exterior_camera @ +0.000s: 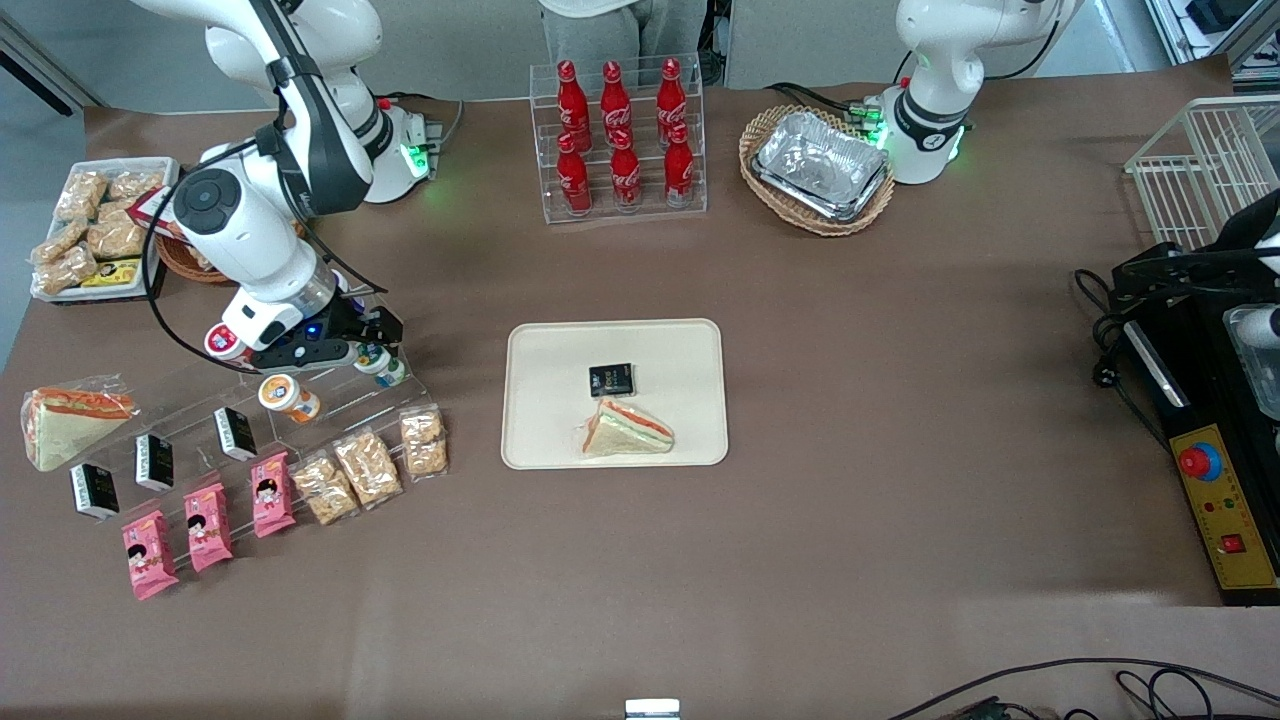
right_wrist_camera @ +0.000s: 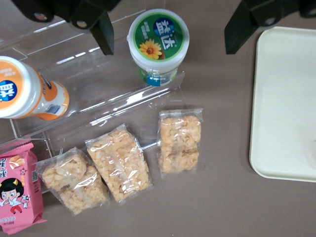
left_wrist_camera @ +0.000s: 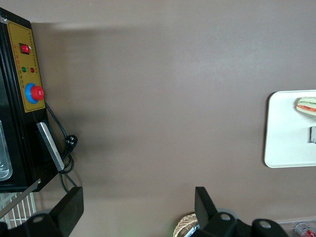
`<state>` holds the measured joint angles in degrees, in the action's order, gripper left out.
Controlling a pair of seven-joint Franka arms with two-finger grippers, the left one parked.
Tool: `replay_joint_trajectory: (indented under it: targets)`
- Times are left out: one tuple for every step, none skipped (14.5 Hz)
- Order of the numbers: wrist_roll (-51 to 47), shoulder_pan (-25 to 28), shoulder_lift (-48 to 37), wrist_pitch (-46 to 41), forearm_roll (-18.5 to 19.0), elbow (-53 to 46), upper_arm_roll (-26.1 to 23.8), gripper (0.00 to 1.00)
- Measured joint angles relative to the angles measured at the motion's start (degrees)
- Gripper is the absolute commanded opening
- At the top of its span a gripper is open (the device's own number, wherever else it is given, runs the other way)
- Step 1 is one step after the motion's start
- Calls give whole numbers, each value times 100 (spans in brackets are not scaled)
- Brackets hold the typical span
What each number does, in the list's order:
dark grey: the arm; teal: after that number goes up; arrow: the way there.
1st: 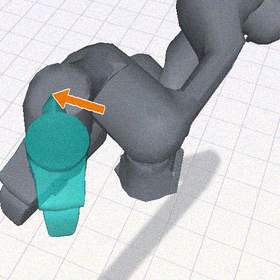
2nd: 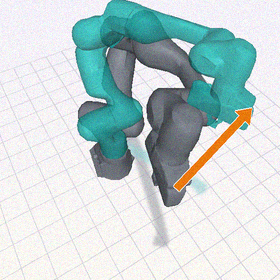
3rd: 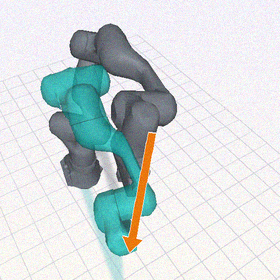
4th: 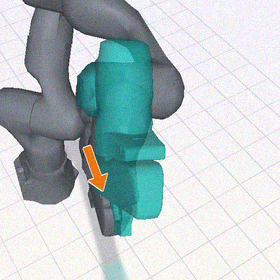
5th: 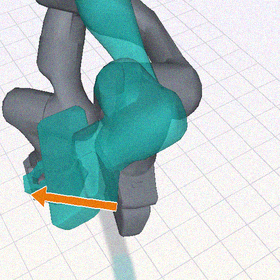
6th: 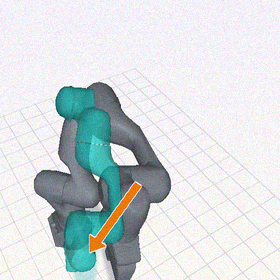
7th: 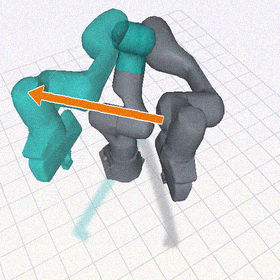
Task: Place green gum on tray
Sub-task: 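Close the right gripper on the green-labelled bottle's cap and lift it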
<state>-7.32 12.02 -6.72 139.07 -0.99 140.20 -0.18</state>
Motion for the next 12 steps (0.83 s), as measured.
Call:
replay_joint_trajectory:
  targets:
    - [0, 0, 0, 121, 0, 90, 7, 100]
    - [1, 0, 0, 199, 0, 152, 11, 100]
    - [1, 0, 0, 233, 0, 187, 11, 100]
    - [1, 0, 0, 244, 0, 203, 12, 100]
    - [1, 0, 2, 262, 0, 217, 12, 100]
    - [1, 0, 7, 333, 0, 250, 13, 100]
    - [2, 0, 21, 470, 0, 311, 13, 100]
    - [2, 0, 43, 643, 0, 400, 13, 100]
    - [1, 0, 81, 794, 0, 487, 13, 94]
    - [0, 0, 123, 903, 0, 559, 14, 77]
    - [-1, 0, 158, 953, 0, 598, 14, 61]
    - [-6, 0, 171, 979, 0, 625, 14, 48]
